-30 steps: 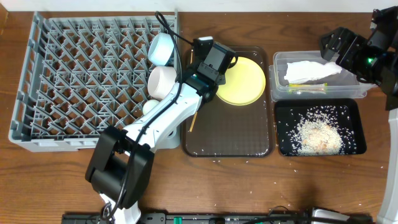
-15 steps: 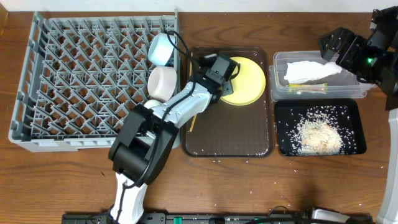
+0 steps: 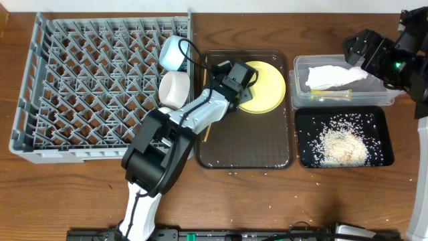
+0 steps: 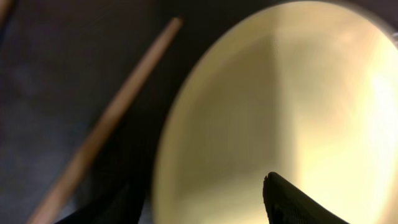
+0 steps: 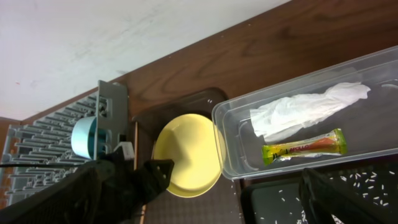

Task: Sort waste into correct bins and load items into the dishwasher
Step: 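Grasp the yellow plate edge with the left gripper, tilting it up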

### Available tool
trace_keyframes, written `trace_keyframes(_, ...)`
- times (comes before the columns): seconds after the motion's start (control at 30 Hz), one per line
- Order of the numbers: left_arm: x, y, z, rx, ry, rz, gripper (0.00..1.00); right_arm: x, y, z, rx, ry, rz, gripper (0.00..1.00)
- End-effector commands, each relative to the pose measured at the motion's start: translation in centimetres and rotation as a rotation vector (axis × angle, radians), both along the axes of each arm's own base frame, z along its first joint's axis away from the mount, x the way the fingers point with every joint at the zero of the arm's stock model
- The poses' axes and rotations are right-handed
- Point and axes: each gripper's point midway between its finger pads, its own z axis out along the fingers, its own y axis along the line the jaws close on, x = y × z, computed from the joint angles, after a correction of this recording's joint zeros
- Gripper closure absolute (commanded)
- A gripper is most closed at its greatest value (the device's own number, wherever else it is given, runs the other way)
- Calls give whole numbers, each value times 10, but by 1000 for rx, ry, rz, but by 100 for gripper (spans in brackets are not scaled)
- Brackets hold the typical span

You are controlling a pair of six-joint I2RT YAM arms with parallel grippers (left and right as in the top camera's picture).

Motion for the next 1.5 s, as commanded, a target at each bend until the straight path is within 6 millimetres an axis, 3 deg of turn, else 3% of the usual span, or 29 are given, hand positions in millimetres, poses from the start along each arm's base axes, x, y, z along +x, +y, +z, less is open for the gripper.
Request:
trace_keyframes(0.0,-8,6,-29,-1,72,30,37,0,-3,3,5,-7,-10,1)
trace_keyframes(0.23,-8,6,-36,2,79,33,37,0,-3,4,5,-7,-10,1)
trace_keyframes(0.6,-20,8,-71,0,162,69,37,0,-3,3,5,-7,-10,1)
trace_keyframes(0.8,-22,10,-78,5,178,74,38,0,-3,4,5,-7,-10,1)
trace_keyframes(0.87,-23,10,-80,8,182,75,48,0,-3,3,5,-7,-10,1)
trace_keyframes(0.97,-25,11,-83,14,190,75,75,0,-3,3,5,-7,-10,1)
trace_keyframes(1.07,-25,12,-83,15,192,76,92,0,-3,3,5,-7,-10,1)
trace_keyframes(1.27,-21,15,-78,8,183,84,92,0,-3,3,5,-7,-10,1)
trace_keyframes(1.47,-7,20,-44,3,118,41,92,0,-3,4,5,-7,-10,1)
